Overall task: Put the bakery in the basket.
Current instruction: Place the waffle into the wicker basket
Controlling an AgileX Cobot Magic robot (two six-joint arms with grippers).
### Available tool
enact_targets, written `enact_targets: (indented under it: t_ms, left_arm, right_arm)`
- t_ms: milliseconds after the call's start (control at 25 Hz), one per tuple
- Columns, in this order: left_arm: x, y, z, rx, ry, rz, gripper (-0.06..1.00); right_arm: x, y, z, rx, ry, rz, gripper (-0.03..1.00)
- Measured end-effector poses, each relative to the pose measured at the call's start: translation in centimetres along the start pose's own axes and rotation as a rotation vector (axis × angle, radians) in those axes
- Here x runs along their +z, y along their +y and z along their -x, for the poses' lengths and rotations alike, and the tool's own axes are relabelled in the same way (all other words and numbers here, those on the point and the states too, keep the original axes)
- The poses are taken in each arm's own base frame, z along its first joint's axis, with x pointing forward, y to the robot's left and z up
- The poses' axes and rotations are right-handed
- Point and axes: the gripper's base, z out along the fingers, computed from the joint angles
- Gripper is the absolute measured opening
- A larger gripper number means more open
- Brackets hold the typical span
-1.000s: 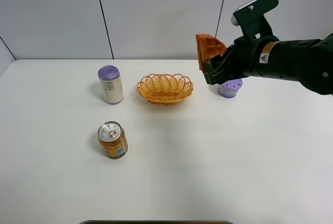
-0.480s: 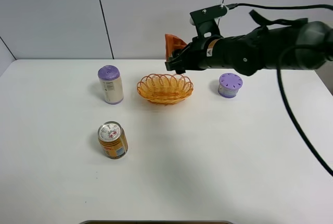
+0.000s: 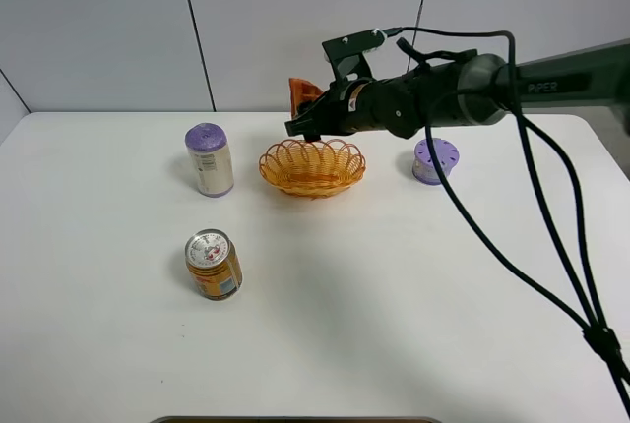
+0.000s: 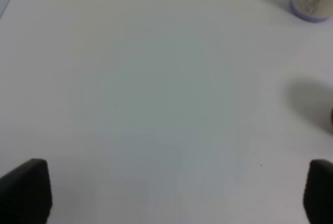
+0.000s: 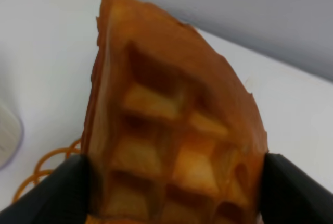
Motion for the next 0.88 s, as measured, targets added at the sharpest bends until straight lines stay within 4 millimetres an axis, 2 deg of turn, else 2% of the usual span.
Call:
enact_targets:
  t_ms: [200,560,880]
  left_arm:
    - [0.0,0.0,0.0,0.000,0.000,0.000,0.99]
    - [0.0,0.0,0.0,0.000,0.000,0.000,0.99]
    - [0.0,0.0,0.0,0.000,0.000,0.000,0.99]
  right_arm:
    - [1.7,-0.1,-1.6,0.017,0.047,-0.005,0.65]
    - [3.2,0.3,-3.8,0.043,0.116,-0.004,0.65]
    - [3.3,1.0,-4.1,0.033,0.129,0.007,0.65]
